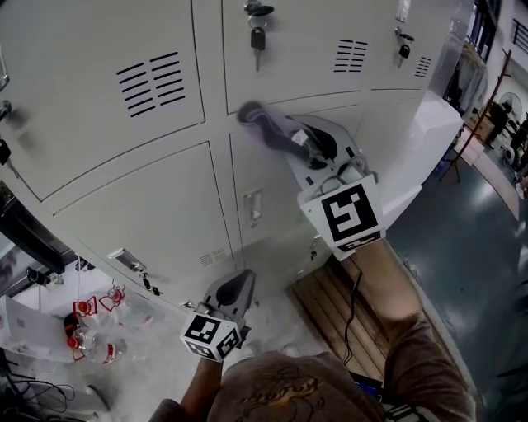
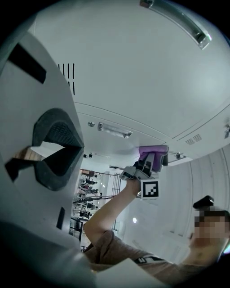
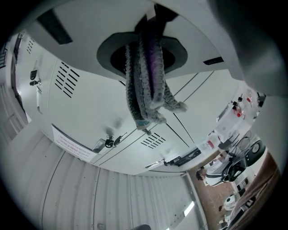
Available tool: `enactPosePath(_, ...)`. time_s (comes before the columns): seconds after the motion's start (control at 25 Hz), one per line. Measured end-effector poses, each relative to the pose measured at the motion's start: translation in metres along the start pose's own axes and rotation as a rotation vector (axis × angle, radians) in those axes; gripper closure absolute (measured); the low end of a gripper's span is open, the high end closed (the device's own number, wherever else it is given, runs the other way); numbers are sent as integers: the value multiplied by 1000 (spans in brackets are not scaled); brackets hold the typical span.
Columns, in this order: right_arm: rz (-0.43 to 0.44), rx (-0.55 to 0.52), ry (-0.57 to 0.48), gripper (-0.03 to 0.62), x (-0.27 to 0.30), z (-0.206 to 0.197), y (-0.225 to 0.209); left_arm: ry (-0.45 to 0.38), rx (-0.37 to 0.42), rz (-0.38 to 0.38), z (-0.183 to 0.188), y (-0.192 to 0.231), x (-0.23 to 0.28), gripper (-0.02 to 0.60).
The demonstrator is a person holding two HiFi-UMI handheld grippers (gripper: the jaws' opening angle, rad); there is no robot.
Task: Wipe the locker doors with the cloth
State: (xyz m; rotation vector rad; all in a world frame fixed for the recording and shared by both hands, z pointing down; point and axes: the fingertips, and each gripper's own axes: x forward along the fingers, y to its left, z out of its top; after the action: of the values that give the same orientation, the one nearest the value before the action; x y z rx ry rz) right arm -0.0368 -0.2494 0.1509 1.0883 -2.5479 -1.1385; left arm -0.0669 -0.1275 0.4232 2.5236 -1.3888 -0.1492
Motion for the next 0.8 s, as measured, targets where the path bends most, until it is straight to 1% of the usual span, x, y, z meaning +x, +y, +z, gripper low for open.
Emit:
enactPosePath(0.12, 1, -9, -6, 539, 0, 0, 3, -4, -6, 6, 0, 1, -1, 578)
enactPosePath(0.28, -3, -68, -1, 539, 0, -2, 8, -6, -7, 8, 1, 1, -1, 578)
enactPosePath(0.52, 6, -119, -10, 539, 0, -7, 16, -4, -10, 14, 1, 1, -4, 578)
enactPosePath(0.8, 31, -135, -4, 539, -3, -23, 30, 9, -12, 28, -3, 4, -7, 578)
